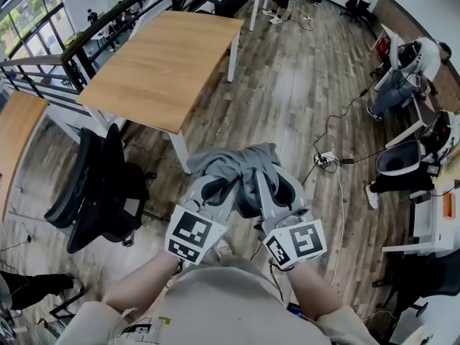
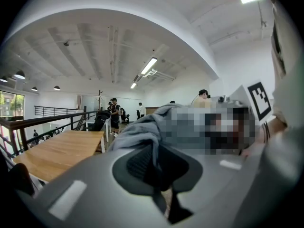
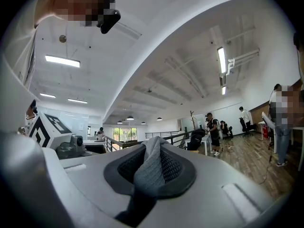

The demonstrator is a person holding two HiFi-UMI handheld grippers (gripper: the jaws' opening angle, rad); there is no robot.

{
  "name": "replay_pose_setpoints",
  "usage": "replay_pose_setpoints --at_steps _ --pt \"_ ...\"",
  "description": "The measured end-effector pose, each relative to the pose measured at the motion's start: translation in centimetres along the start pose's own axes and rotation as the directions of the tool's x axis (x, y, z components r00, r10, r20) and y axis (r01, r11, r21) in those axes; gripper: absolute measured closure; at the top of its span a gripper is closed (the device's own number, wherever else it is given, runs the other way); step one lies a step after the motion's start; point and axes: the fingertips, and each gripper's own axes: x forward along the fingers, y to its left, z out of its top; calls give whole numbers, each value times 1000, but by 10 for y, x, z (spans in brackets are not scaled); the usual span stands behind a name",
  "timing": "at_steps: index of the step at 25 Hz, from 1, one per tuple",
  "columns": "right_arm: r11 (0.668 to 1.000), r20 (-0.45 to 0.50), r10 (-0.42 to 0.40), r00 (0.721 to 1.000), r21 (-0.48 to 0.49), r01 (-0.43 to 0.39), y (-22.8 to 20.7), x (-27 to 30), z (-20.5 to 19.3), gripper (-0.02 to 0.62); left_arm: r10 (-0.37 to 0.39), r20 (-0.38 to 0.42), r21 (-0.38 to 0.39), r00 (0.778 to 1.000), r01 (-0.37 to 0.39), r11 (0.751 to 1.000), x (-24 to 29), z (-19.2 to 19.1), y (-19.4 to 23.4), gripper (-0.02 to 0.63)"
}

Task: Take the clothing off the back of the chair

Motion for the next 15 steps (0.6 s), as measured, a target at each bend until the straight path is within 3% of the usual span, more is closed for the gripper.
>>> replay_pose_setpoints --at_steps 15 --pt "995 -67 70 995 74 -65 19 20 -39 555 53 -53 -37 997 -55 998 -14 -34 21 583"
